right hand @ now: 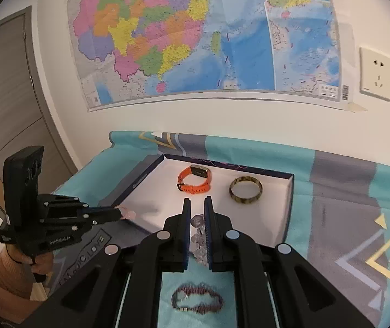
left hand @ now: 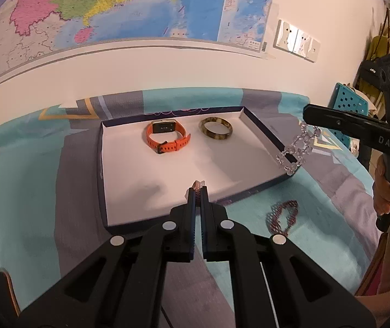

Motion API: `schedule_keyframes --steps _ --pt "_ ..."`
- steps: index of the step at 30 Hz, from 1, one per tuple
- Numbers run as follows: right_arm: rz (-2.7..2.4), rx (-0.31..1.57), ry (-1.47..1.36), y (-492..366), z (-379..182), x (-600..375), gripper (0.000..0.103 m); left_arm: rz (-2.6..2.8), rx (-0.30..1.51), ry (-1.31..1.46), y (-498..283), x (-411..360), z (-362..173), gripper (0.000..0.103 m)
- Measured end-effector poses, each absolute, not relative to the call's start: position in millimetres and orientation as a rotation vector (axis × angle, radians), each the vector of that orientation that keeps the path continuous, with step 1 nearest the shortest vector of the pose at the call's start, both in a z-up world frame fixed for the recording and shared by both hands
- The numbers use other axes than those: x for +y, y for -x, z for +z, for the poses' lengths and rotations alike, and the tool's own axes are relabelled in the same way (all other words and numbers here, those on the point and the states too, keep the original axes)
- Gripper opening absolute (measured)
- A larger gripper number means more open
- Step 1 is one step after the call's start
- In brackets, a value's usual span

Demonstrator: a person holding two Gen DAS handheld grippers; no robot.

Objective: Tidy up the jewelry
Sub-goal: 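Carry the pendant and crystal bracelet over the box with both tools, then lower the pendant beside the watch and the crystal bracelet beside the bangle, open both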

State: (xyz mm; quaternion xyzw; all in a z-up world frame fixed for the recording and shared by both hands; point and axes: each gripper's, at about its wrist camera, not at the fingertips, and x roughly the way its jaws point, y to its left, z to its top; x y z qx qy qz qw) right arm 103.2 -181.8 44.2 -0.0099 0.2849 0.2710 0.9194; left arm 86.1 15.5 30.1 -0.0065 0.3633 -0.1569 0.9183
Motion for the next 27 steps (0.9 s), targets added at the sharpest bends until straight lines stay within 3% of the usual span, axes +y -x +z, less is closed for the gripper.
schedule_keyframes --steps 27 --pt "0.575 0.707 -0.003 -208.6 9.7 -139.0 0.008 -0.269 0.833 0.036 -167.7 19.6 4.4 0.004"
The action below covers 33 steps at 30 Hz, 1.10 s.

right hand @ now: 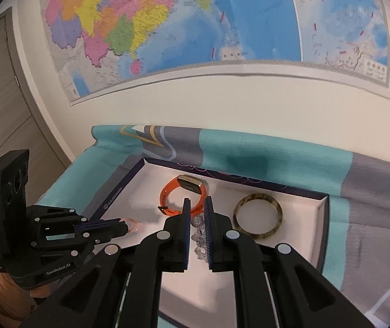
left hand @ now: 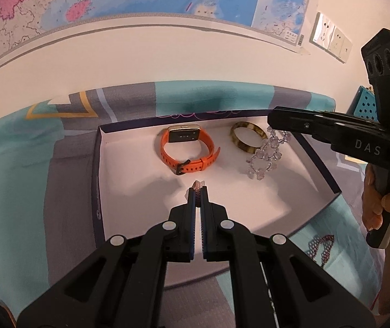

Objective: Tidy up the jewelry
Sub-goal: 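Lower the pendant beside the watch and the crystal bracelet beside the bangle, open both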

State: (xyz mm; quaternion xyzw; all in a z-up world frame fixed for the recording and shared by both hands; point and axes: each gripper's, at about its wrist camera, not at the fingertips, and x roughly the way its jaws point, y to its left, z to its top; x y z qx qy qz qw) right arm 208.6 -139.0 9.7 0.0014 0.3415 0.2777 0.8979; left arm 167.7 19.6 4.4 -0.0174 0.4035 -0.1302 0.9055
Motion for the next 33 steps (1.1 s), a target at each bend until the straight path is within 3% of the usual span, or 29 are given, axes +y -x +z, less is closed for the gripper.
schedule_keyframes --steps 33 --pt "0.487 0.839 0.083 -232.7 -37.1 -156.1 0.012 -0.216 0.920 -0.002 -200.8 14.5 -24.6 0.005"
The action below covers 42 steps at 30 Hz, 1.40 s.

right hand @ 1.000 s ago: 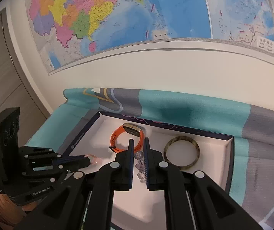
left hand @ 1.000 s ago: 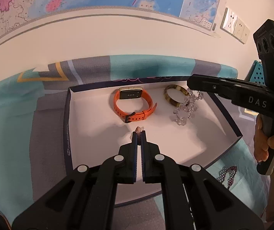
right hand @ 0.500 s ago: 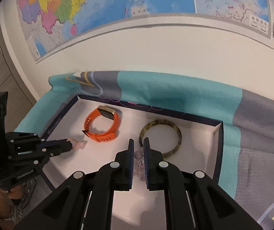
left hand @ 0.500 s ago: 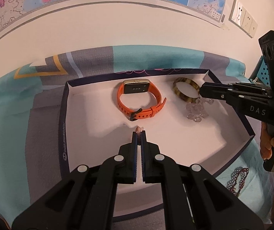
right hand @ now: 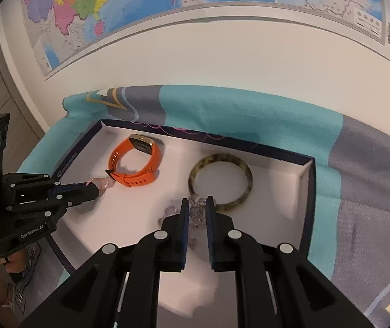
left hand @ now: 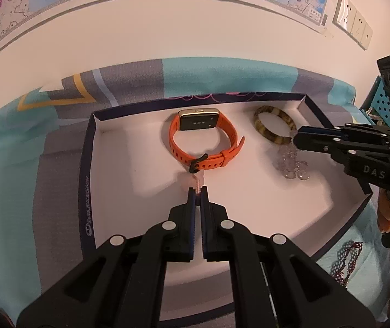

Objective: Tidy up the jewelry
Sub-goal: 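Lower the pendant beside the watch and the crystal bracelet beside the bangle, open both, then grasp the black ring with the left tool while the right tool grasps the purple beaded bracelet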

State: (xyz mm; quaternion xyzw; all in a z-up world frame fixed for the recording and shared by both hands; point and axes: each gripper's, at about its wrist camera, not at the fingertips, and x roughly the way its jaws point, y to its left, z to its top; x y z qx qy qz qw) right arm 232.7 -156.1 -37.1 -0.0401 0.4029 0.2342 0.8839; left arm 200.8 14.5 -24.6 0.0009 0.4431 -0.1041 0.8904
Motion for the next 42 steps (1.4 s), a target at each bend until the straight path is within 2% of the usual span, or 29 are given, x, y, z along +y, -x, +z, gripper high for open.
schedule_keyframes --steps 6,7,9,13,15,28,42 --pt "0.457 0.851 0.053 -230.4 -38.1 -168.0 0.028 -0.225 0.925 0.002 -200.0 15.9 -24.2 0.013" --pt "0.455 0.848 0.043 -228.6 -37.2 -170.4 0.029 -0.224 0.916 0.001 -198.3 16.4 -21.6 0.015" --pt "0.451 0.838 0.041 -225.1 -35.1 -173.3 0.033 -0.215 0.888 0.001 -192.9 18.8 -14.3 0.029" --pt "0.447 0.820 0.023 -215.2 -30.8 -180.0 0.035 -0.200 0.847 -0.002 -180.1 22.8 -1.4 0.034" --pt "0.453 0.810 0.023 -208.8 -29.0 -180.8 0.039 -0.195 0.831 -0.002 -172.3 25.0 3.0 0.043" --pt "0.548 0.756 0.029 -136.3 -21.4 -182.7 0.041 -0.216 0.770 -0.019 -106.7 24.1 8.5 0.047" --pt "0.550 0.817 -0.015 -81.7 -56.6 -195.6 0.045 -0.322 0.832 -0.053 -63.3 0.0 -19.8 0.049"
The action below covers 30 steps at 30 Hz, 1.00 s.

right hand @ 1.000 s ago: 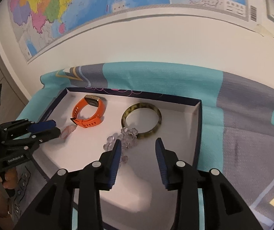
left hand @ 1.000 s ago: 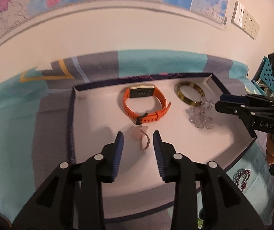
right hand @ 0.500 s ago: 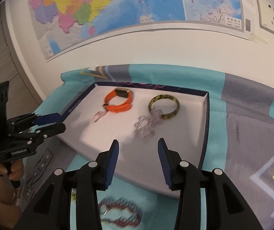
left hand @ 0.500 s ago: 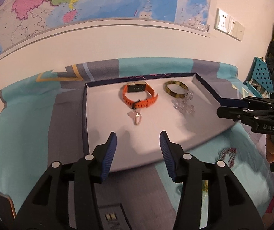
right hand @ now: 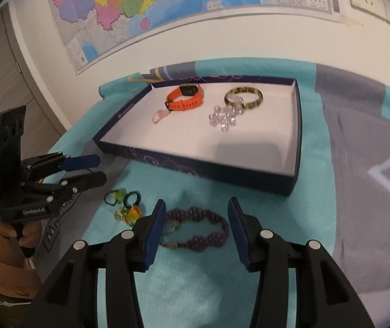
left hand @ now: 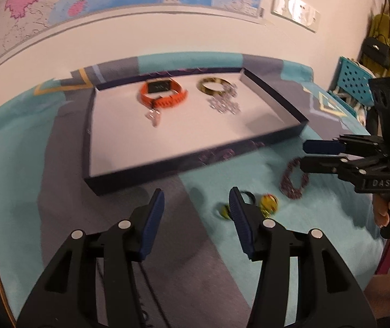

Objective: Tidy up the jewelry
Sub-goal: 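Grasp the black ring with the left tool while the right tool grasps the purple beaded bracelet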

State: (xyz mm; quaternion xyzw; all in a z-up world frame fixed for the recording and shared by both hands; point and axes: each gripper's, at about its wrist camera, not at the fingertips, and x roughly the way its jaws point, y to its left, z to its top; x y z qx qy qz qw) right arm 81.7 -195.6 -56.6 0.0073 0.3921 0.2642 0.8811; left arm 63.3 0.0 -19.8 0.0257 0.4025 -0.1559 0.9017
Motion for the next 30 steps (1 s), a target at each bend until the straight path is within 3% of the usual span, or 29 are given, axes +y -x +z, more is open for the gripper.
schedule_keyframes --steps 10,12,16,21,30 --pt "0.623 0.783 0.039 -68.8 -49.3 -161.9 0.043 -0.306 0.877 -0.074 -68.6 -11.7 -34.1 0.049" --pt "0.669 0.789 0.074 -69.1 -49.9 -145.3 0.033 -0.298 0.879 -0.073 -69.9 -10.9 -34.5 0.051" --pt "0.720 0.850 0.093 -80.1 -62.9 -121.1 0.031 -0.278 0.886 -0.076 -70.2 -7.1 -34.9 0.051" --pt "0.756 0.882 0.096 -77.2 -70.4 -111.4 0.017 -0.239 0.903 -0.073 -68.6 3.6 -35.8 0.047" --pt "0.845 0.890 0.152 -46.7 -71.5 -100.1 0.018 -0.225 0.865 -0.039 -61.8 17.6 -26.0 0.047"
